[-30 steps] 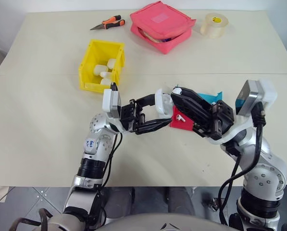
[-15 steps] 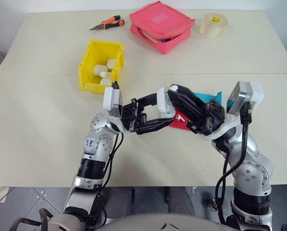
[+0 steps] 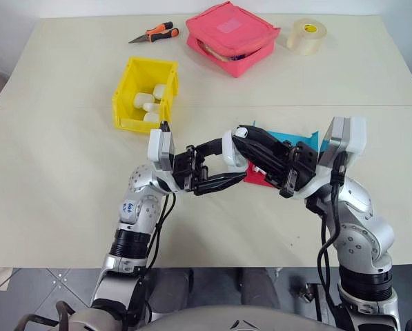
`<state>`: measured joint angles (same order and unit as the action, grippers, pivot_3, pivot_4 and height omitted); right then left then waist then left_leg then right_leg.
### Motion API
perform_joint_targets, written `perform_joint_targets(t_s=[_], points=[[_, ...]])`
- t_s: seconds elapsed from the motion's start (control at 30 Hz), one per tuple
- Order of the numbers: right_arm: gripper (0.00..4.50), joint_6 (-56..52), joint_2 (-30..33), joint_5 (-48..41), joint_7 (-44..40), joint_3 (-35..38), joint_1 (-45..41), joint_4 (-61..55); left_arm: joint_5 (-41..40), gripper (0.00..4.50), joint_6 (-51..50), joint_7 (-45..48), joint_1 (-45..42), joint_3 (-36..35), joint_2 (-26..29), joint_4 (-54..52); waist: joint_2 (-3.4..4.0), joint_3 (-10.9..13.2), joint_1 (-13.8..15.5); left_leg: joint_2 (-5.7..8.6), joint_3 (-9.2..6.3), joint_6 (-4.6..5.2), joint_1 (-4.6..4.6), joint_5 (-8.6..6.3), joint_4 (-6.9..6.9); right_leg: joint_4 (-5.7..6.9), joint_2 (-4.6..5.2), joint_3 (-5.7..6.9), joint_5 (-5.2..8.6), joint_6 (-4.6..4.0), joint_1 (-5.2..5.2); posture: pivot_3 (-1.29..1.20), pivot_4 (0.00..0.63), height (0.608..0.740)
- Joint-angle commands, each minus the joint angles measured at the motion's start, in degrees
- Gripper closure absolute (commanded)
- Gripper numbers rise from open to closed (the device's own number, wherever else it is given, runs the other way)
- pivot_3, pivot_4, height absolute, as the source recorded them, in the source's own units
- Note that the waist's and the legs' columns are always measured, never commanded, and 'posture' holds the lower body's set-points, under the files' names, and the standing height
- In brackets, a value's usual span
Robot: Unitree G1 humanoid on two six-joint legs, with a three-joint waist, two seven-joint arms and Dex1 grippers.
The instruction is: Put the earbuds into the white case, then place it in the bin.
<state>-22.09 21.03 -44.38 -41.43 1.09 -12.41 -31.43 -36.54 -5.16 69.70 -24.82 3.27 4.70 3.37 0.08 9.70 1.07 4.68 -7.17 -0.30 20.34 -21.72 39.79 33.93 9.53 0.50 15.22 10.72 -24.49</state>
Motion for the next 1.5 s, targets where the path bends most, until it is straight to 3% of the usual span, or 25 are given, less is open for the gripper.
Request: perform_joint_targets(t_s=[0.03, 0.07, 0.47, 0.67, 0.83, 1.13, 1.3, 1.5], points=[[3.99, -2.3, 1.2, 1.4, -0.9, -3.8, 1.3, 0.8, -1.5, 1.70, 1.7, 0.0, -2.4, 0.3, -2.1, -2.5, 0.00, 0.0, 0.0, 0.00, -0.01, 0.00, 0.00, 0.00, 0.00, 0.00, 0.00, 0.00, 0.00, 0.00, 0.00, 0.00, 0.150, 0.740], [3.99, -2.7, 1.4, 0.6, -1.2, -3.6, 1.3, 0.8, -1.4, 1.70, 1.9, 0.0, -2.6, 0.3, -2.3, -2.3, 0.00, 0.0, 0.0, 0.00, -0.01, 0.00, 0.00, 0.00, 0.00, 0.00, 0.00, 0.00, 0.00, 0.00, 0.00, 0.00, 0.150, 0.740], [0.04, -3.6, 4.5, -4.4, -3.4, -0.7, -0.2, 0.6, -0.5, 1.70, 3.6, 0.8, -3.4, 0.1, -3.5, -0.4, -0.01, 0.0, 0.1, -0.01, -0.01, 0.00, 0.00, 0.00, 0.00, -0.03, 0.00, 0.00, 0.00, 0.00, 0.01, 0.00, 0.150, 0.740], [0.02, -2.8, 11.6, -6.0, -5.4, 8.8, 3.4, -0.5, 1.2, 1.70, 5.3, 1.8, -1.8, -0.6, -1.0, 1.0, -0.01, 0.0, 0.4, 0.02, 0.01, 0.02, 0.01, -0.01, 0.01, -0.05, 0.01, 0.00, -0.01, 0.00, 0.03, 0.00, 0.150, 0.740], [0.02, 0.9, 18.6, -2.0, -9.7, 17.5, 10.6, 1.2, 2.1, 1.70, 7.5, 3.0, 0.4, -2.5, 3.1, 2.6, 0.00, 0.0, 0.3, 0.01, 0.23, 0.03, 0.01, -0.02, -0.04, -0.08, -0.01, 0.02, -0.01, 0.00, 0.04, 0.00, 0.150, 0.740], [0.02, 10.7, 26.8, 8.8, -20.7, 27.9, 20.6, 15.7, 2.6, 1.70, 10.8, 3.5, 3.9, -4.1, 6.7, 1.4, -0.01, 0.0, 0.4, 0.01, 0.29, 0.11, -0.02, -0.06, 0.03, -0.11, -0.01, 0.00, -0.04, 0.05, 0.15, 0.00, 0.150, 0.740], [0.02, 13.9, 30.0, 13.0, -24.0, 27.9, 19.5, 24.0, 3.0, 1.70, 12.4, 2.2, 5.0, -3.5, 6.1, 0.5, 0.00, 0.0, 0.3, 0.00, 0.30, 0.11, -0.04, -0.06, 0.03, -0.11, -0.01, -0.01, -0.04, 0.05, 0.15, 0.00, 0.150, 0.740], [0.02, 7.0, 33.5, 12.4, -24.3, 22.3, 11.2, 23.7, 3.6, 1.70, 14.4, 0.6, 5.1, -3.0, 4.4, 1.5, 0.01, 0.0, 0.1, -0.06, 0.30, 0.09, -0.04, -0.06, 0.03, -0.13, -0.01, -0.01, -0.04, 0.06, 0.14, 0.00, 0.150, 0.740]])
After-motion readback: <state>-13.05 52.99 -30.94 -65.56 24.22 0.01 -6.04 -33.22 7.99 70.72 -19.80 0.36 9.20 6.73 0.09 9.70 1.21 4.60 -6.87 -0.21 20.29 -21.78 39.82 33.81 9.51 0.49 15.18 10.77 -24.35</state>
